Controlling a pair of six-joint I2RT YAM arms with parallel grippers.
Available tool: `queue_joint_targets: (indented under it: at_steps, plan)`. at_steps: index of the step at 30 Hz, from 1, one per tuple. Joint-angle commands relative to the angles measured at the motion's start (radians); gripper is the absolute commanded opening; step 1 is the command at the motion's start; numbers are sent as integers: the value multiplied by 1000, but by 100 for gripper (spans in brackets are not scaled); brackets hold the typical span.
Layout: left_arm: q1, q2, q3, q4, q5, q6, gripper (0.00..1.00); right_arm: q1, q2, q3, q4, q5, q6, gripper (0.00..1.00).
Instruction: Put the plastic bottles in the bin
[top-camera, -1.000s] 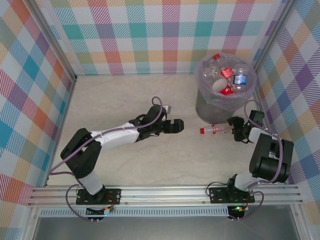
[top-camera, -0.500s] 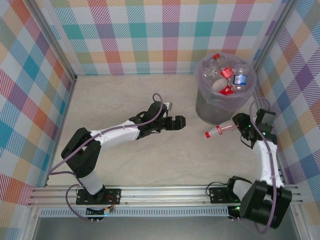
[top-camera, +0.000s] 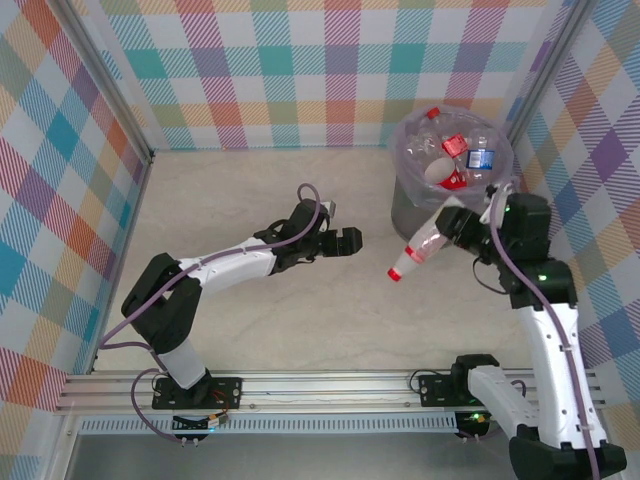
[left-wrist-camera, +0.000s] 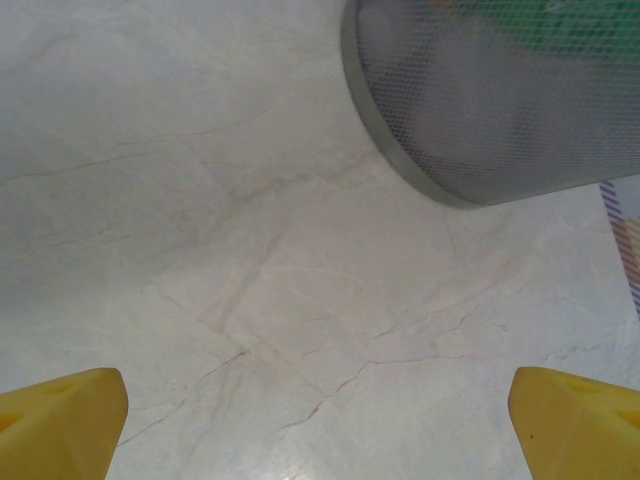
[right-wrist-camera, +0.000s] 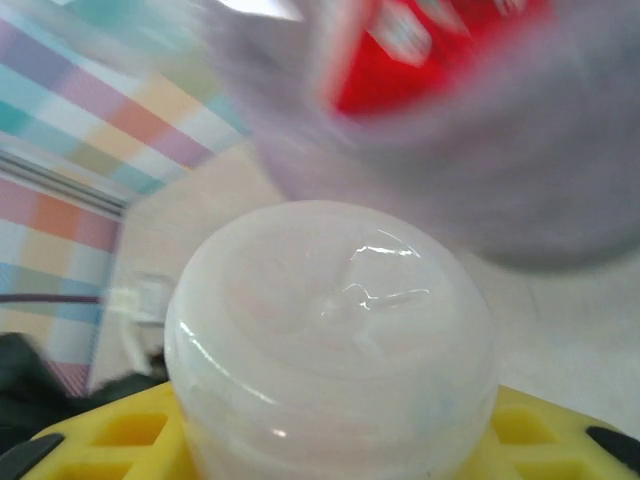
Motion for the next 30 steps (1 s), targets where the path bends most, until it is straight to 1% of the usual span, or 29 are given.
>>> queue_joint_targets:
  at_steps: [1,3,5,7,10,13,16,19,24,26,30]
  plan:
    - [19,-39,-16,-19,-14,7,97,4,92,234,27,-21,-124,49]
    - [21,-38,-12,-20,-6,6,97,5,175,397,32,19,-174,48]
    - [21,-45,-15,-15,-3,4,97,5,247,539,56,91,-225,49]
    - [20,-58,-26,-9,-5,-1,97,5,324,666,103,221,-297,49]
    - [21,-79,-39,-14,-10,-1,97,5,460,845,167,378,-405,49]
    - [21,-112,-58,-30,-23,3,97,6,622,1041,171,477,-495,49]
    - [21,-147,-81,-40,-50,5,97,3,763,1180,191,542,-578,49]
    - [21,-166,-94,-55,-64,6,97,3,890,1276,217,576,-655,49]
    - [21,-199,-106,-83,-90,13,97,-4,1082,1458,155,556,-676,48]
    - [21,-211,-109,-94,-103,17,98,-3,1111,1458,140,532,-661,48]
    - [21,-228,-116,-100,-110,24,98,-4,1138,1417,106,526,-635,48]
